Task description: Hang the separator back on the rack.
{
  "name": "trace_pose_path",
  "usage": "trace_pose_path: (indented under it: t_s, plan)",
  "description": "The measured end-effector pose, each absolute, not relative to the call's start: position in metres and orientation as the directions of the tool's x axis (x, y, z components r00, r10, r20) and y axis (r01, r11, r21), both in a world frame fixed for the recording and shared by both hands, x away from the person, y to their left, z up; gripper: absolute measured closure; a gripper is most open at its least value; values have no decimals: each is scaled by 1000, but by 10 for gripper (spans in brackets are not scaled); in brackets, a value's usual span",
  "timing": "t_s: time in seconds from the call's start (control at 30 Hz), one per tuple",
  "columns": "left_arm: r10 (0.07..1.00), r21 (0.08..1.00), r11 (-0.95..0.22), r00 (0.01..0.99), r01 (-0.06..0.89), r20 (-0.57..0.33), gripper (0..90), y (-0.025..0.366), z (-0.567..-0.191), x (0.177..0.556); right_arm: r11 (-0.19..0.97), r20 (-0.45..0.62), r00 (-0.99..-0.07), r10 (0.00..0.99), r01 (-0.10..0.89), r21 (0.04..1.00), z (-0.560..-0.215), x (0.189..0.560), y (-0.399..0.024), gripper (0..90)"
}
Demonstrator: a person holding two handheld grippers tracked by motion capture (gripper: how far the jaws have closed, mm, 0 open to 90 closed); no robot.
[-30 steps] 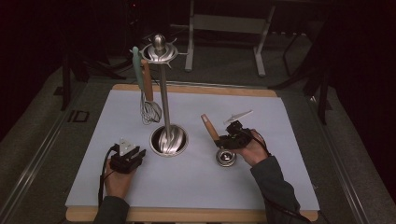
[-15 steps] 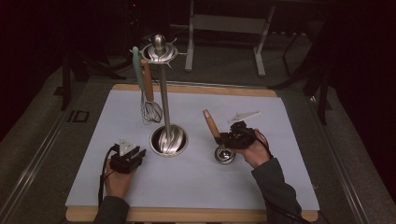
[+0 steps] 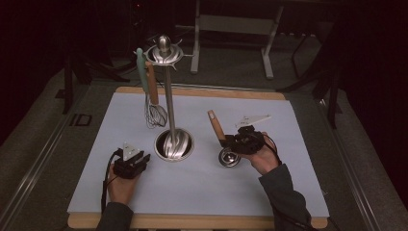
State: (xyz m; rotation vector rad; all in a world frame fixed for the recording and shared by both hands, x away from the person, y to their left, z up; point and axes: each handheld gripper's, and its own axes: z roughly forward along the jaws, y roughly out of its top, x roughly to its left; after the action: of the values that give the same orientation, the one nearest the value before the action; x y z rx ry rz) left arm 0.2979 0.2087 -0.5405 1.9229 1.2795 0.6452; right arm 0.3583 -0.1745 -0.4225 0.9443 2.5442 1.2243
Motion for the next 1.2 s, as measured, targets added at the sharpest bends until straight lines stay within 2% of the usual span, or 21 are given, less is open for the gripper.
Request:
trace_pose_path:
  t_s: [0.63,1.2]
  plan:
    - [925,791,-241,380,562,12,681,209,-541,298,420,103,-804,586,410,810,-407,351,-175,714]
    - [925,791,-242,380,562,13,681,208,-541,298,392,83,-843,531,331,858,-386,343,-164,714]
